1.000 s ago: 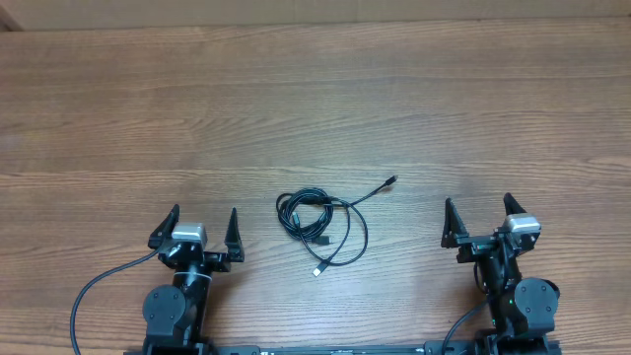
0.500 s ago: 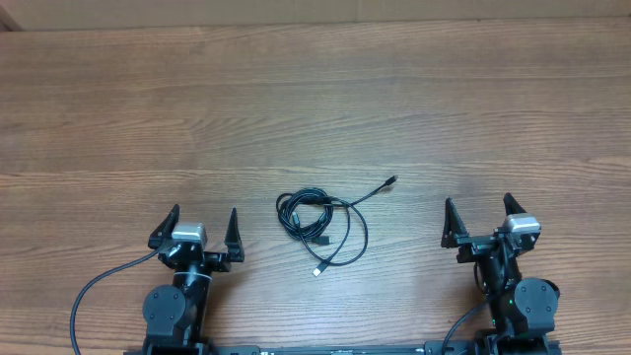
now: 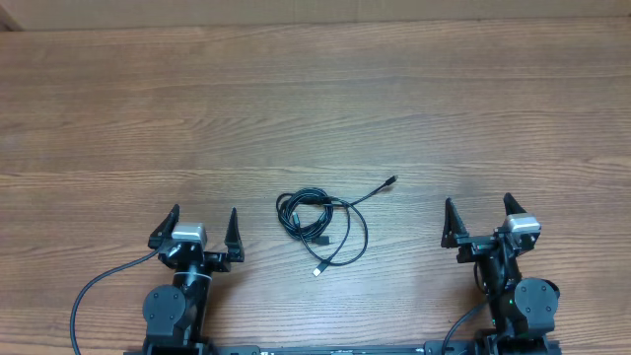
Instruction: Untangle cables
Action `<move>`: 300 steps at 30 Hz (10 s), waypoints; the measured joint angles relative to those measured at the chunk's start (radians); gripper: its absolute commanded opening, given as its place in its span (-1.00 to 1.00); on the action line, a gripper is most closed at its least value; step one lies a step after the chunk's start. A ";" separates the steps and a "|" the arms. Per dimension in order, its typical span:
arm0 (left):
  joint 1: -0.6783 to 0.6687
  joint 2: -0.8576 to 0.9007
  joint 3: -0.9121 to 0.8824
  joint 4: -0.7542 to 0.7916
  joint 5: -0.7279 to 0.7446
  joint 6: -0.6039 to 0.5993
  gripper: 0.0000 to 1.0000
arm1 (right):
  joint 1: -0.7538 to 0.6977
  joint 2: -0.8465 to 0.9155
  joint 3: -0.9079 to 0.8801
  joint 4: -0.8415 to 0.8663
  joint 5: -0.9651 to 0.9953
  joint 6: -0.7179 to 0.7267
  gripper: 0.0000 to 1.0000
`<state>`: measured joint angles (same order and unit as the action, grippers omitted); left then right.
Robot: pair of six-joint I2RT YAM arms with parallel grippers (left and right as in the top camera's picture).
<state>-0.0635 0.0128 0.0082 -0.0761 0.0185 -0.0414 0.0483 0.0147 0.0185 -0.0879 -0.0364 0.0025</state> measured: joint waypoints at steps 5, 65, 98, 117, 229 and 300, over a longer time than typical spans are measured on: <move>0.000 0.000 0.000 0.000 0.000 0.000 0.99 | 0.000 0.000 0.000 0.000 0.000 0.000 1.00; 0.000 0.000 0.359 -0.083 0.155 -0.034 0.99 | 0.000 0.000 0.000 0.000 0.000 0.000 1.00; 0.000 0.516 0.946 -0.672 0.444 -0.111 0.99 | 0.000 0.000 0.000 0.001 0.000 0.000 1.00; 0.000 0.845 0.947 -1.017 0.655 -0.245 1.00 | 0.000 0.000 0.000 0.001 0.000 0.000 1.00; -0.402 1.703 0.947 -0.555 0.048 -0.903 0.99 | 0.000 0.000 0.000 0.001 0.000 0.000 1.00; -0.288 1.711 1.077 -0.710 -0.263 -0.145 0.36 | 0.000 0.000 0.000 0.001 0.000 0.000 1.00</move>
<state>-0.3519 1.7237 1.0847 -0.7864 -0.2447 -0.1860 0.0483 0.0147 0.0185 -0.0872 -0.0364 0.0025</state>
